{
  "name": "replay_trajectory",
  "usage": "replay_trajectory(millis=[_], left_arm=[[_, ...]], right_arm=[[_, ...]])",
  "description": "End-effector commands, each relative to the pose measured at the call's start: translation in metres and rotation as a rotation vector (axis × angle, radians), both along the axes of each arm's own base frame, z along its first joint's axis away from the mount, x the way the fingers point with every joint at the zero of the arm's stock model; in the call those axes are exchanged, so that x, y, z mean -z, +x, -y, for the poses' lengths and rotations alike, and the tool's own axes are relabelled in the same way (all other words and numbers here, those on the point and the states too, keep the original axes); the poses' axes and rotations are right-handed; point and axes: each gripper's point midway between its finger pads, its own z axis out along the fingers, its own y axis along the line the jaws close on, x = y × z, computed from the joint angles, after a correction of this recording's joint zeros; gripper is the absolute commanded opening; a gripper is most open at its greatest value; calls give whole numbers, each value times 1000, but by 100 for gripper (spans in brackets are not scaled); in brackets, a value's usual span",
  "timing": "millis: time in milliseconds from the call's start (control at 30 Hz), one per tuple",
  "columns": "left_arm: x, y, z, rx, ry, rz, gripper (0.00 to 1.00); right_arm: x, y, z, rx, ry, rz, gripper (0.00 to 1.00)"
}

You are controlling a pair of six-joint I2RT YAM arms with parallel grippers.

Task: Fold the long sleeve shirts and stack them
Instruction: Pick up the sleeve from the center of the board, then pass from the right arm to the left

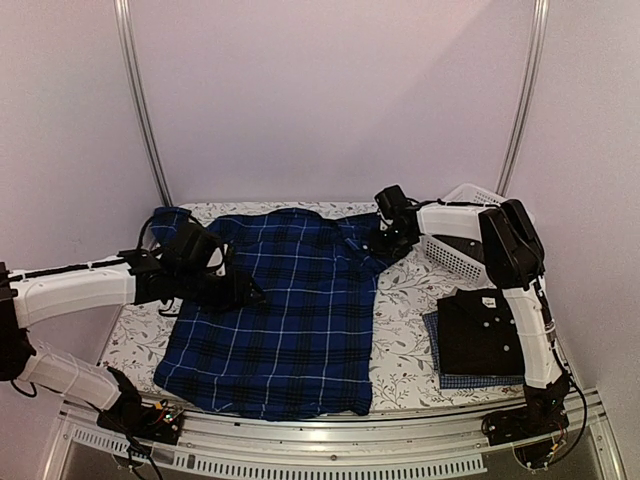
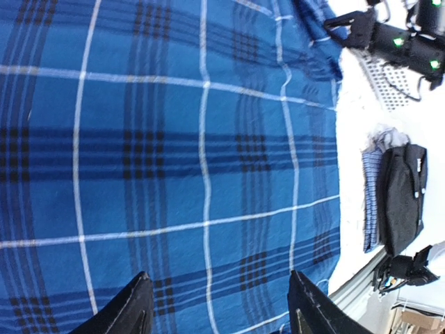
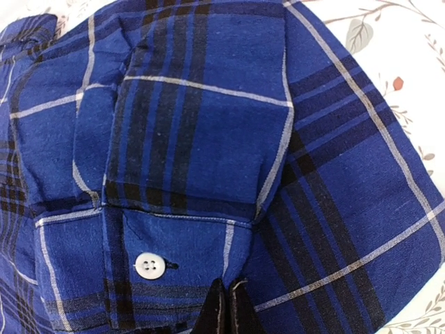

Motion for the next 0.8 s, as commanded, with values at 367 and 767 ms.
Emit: replay_trajectory(millis=[367,767], left_arm=[[-77,63,54,163,-112,255,66],[-117,105,87,282,-77,459,69]], right_arm=[[-158,-20,-48,-196,197,201,0],[-215,-81,-105,-395,317,222,0]])
